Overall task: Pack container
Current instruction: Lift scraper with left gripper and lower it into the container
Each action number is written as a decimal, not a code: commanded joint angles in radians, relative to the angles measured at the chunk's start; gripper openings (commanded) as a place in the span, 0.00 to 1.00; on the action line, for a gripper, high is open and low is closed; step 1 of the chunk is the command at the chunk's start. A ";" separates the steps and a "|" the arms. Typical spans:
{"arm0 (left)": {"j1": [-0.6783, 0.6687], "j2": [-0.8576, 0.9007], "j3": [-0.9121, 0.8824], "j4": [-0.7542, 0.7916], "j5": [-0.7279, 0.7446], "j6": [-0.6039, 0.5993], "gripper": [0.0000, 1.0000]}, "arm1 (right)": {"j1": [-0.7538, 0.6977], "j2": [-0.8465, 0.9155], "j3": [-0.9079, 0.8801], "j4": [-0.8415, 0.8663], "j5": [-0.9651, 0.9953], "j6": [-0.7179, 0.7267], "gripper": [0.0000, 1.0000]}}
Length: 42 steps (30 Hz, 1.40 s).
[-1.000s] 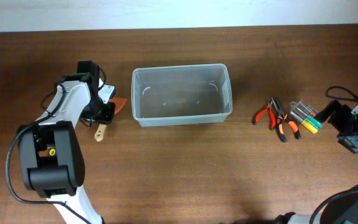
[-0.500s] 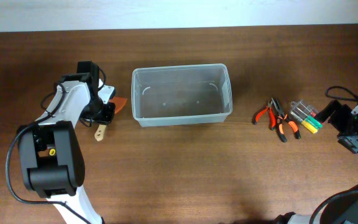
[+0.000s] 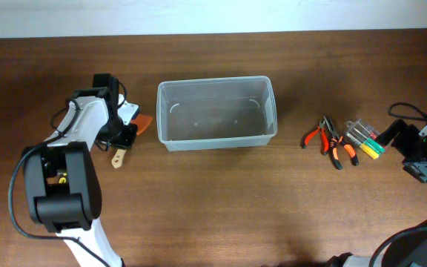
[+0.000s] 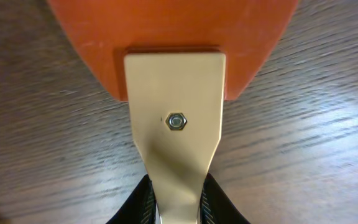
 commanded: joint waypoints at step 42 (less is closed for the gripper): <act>-0.004 0.146 0.020 0.162 -0.011 0.216 0.56 | -0.002 0.003 0.016 0.000 -0.002 0.008 0.98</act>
